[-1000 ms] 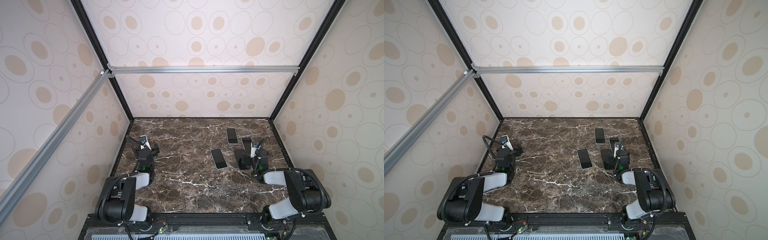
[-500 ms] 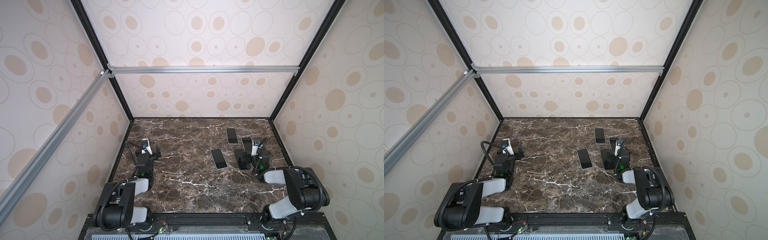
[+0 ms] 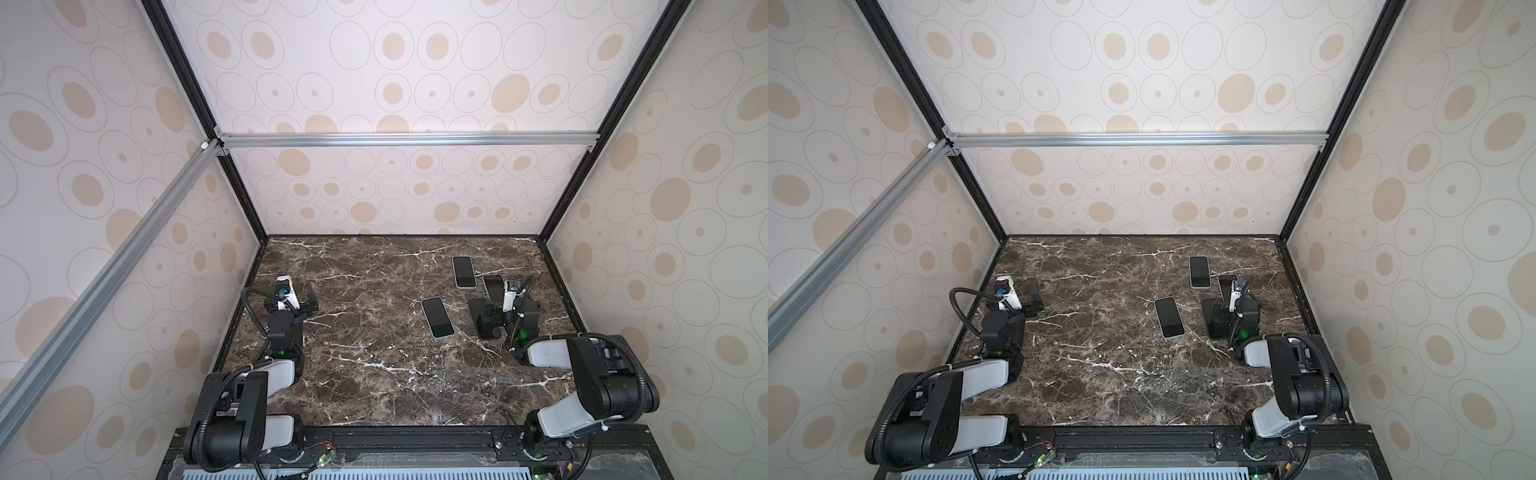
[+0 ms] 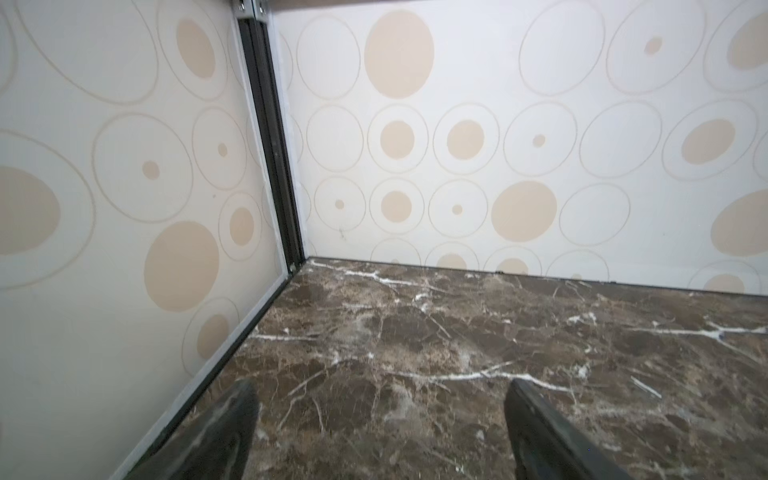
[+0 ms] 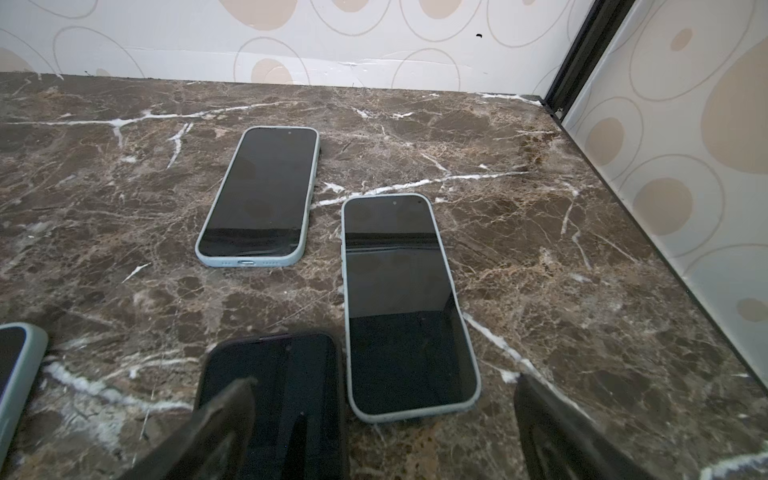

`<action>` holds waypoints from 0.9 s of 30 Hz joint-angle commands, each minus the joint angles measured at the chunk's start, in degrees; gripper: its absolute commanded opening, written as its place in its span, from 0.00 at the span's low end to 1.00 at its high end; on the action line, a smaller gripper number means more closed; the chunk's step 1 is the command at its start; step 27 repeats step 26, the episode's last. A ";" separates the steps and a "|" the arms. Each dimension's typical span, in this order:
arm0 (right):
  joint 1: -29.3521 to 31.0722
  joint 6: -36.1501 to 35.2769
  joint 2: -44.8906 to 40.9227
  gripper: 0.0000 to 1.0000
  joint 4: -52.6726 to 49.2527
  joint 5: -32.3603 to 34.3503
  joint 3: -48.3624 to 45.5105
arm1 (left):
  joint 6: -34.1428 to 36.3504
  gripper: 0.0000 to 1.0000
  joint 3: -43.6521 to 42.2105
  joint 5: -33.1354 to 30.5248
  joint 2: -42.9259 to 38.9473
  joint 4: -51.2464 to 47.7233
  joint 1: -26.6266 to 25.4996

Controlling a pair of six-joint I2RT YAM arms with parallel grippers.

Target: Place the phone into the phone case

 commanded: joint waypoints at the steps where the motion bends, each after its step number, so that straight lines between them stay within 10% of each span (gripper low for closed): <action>1: -0.21 0.10 0.08 0.99 0.32 0.24 0.90 | -0.17 0.93 -3.15 1.72 6.69 8.09 0.22; 3: -0.29 0.02 0.01 1.00 0.42 0.24 0.82 | -0.31 0.95 -5.23 0.57 13.76 19.39 0.25; 27: -0.29 -0.04 0.05 1.00 0.19 0.25 0.83 | 0.02 0.99 -4.21 -3.46 12.42 15.10 -1.19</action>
